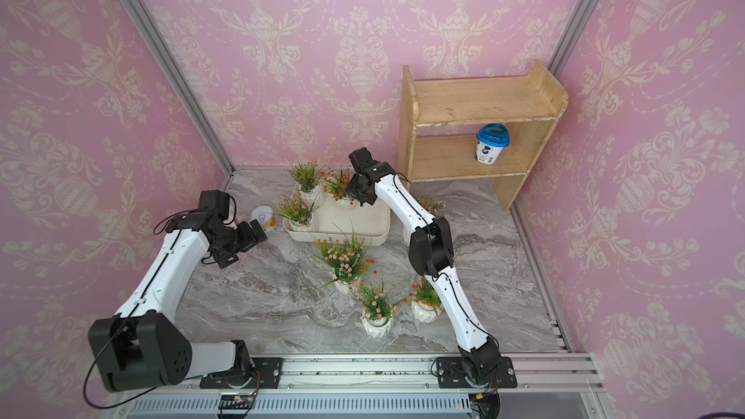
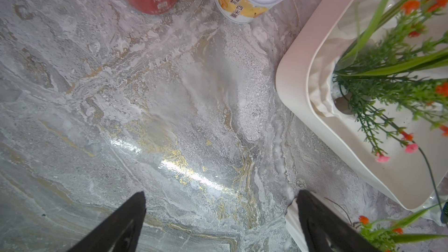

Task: Put the potted gypsophila into the storage box
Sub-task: Place the baby's breath potted plant at the storage box.

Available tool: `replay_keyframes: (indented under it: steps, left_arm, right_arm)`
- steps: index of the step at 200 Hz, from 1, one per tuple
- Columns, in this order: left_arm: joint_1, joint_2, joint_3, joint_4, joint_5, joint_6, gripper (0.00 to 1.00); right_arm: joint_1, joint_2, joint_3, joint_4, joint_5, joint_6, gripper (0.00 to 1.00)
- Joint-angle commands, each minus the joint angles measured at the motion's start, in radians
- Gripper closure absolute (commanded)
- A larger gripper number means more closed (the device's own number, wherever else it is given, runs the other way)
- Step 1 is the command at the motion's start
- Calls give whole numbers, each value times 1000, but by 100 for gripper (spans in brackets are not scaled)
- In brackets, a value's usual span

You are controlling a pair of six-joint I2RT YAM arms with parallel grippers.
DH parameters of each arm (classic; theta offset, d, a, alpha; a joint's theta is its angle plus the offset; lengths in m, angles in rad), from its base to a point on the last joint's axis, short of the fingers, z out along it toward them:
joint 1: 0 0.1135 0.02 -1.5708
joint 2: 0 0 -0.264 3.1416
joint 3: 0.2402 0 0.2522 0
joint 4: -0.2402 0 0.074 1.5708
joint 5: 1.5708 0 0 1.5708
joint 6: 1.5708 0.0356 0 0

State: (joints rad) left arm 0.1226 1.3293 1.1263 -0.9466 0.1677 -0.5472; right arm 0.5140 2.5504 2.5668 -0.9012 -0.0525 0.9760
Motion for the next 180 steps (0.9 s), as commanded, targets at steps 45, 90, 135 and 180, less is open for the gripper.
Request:
replay_keyframes:
  steps: [45,90,135,180]
  left_arm:
    - [11,-14,-47,11,71,33,1]
    - [14,-15,-55,11,82,46,1]
    - [23,-12,-62,9,101,64,1]
    - [29,-10,-62,6,108,82,1]
  right_arm:
    - [22,33,60,123,53,114,93]
    - [37,57,62,142,74,145,92]
    - [41,80,75,153,76,169,92]
    - [49,92,73,158,96,181,91]
